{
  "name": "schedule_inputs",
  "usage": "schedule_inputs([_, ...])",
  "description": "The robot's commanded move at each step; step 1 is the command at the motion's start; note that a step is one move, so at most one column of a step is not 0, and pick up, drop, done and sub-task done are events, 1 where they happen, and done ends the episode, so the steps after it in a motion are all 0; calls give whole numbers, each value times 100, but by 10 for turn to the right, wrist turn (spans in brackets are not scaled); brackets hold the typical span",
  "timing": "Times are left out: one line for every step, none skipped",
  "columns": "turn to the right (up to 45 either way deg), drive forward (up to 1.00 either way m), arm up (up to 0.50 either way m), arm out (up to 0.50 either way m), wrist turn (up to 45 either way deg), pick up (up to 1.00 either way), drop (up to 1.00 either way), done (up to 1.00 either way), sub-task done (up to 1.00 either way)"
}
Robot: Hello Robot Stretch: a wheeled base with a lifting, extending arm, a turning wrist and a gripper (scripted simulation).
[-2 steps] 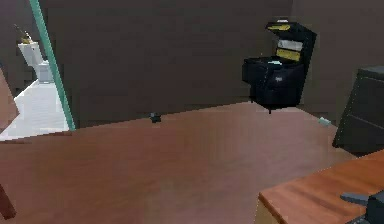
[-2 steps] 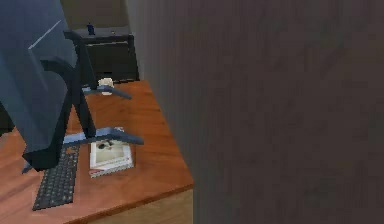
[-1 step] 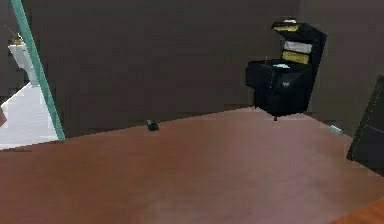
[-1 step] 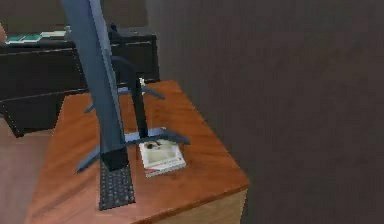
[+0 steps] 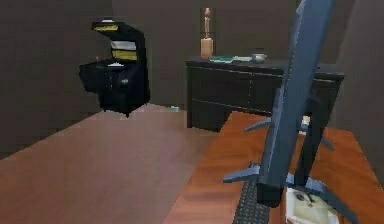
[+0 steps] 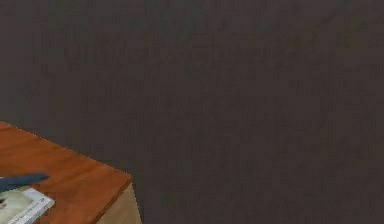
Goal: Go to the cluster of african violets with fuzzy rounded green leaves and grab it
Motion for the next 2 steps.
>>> schedule_inputs([450, 0, 0, 0, 0, 0, 0, 0, 0])
schedule_inputs([450, 0, 0, 0, 0, 0, 0, 0, 0])
